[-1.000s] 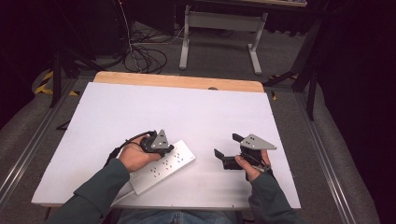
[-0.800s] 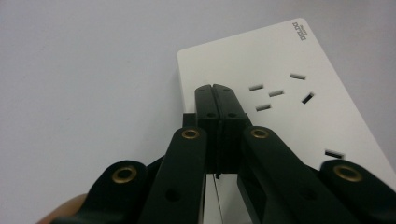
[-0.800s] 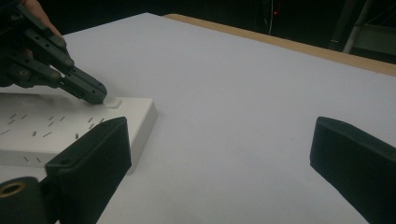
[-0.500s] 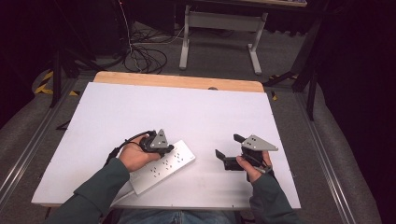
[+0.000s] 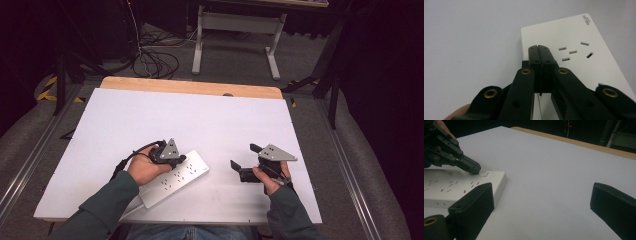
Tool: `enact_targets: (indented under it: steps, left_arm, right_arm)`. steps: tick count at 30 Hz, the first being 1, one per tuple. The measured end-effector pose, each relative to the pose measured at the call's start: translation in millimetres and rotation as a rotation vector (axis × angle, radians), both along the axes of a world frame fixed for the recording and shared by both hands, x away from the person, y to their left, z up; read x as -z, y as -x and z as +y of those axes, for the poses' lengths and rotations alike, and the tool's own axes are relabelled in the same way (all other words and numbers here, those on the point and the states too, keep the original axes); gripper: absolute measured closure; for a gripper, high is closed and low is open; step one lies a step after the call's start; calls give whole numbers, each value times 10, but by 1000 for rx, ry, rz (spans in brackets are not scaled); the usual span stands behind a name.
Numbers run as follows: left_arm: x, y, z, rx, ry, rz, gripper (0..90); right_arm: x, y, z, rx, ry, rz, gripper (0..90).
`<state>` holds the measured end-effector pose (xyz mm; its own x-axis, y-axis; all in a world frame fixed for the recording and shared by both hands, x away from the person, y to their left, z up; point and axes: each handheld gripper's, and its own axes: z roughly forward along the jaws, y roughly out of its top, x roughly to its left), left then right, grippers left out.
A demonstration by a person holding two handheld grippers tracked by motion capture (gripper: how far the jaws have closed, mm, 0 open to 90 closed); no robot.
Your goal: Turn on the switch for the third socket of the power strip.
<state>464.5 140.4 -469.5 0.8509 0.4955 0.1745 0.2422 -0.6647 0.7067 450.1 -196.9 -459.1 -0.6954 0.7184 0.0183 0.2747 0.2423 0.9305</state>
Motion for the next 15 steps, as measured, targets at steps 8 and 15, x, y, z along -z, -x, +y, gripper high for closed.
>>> enact_targets:
  steps: [8,15]
  left_arm:
    - [-14,18,65,-37,42,-12,900]
    - [-62,65,74,-52,55,-40,900]
  right_arm:
    - [5,-36,27,-15,4,-4,58]
    - [0,-41,51,-21,3,-3,58]
